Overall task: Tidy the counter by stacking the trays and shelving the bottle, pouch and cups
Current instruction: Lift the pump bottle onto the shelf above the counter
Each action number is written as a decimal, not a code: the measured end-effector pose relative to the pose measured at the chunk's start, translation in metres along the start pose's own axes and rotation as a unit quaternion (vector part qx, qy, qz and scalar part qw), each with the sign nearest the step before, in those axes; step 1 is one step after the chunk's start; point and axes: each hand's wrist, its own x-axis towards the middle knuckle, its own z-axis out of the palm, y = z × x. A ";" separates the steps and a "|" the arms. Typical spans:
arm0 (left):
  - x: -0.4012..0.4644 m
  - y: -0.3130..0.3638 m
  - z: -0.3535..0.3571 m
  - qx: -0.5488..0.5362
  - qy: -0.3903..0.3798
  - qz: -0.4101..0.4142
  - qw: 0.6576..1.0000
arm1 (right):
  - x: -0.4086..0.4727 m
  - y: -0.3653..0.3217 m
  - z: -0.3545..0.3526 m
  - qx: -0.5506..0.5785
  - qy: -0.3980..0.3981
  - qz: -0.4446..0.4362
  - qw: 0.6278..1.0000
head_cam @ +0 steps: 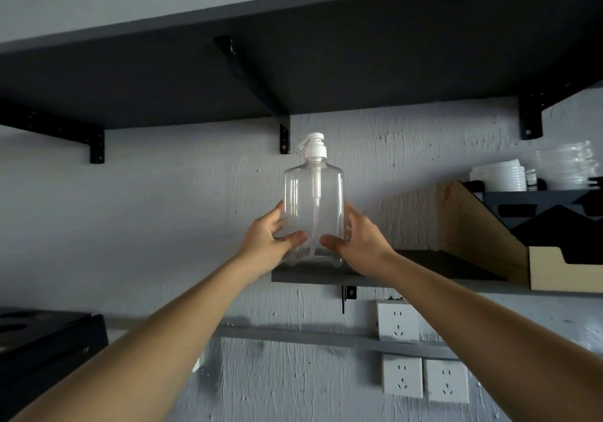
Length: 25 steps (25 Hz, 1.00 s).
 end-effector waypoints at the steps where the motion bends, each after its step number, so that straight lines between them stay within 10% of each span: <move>1: -0.001 0.000 0.002 -0.001 0.000 0.001 1.000 | -0.001 0.001 0.000 0.004 -0.004 0.005 1.000; 7: -0.029 0.007 0.011 0.119 0.109 0.065 0.985 | -0.026 0.004 -0.013 -0.006 0.061 -0.018 0.998; 13: -0.088 -0.013 0.052 0.431 0.066 0.369 0.821 | -0.088 0.044 -0.014 -0.323 0.118 -0.215 0.914; 25: -0.205 -0.140 0.151 0.373 -0.114 0.253 0.885 | -0.232 0.203 0.029 -0.373 -0.024 -0.048 0.926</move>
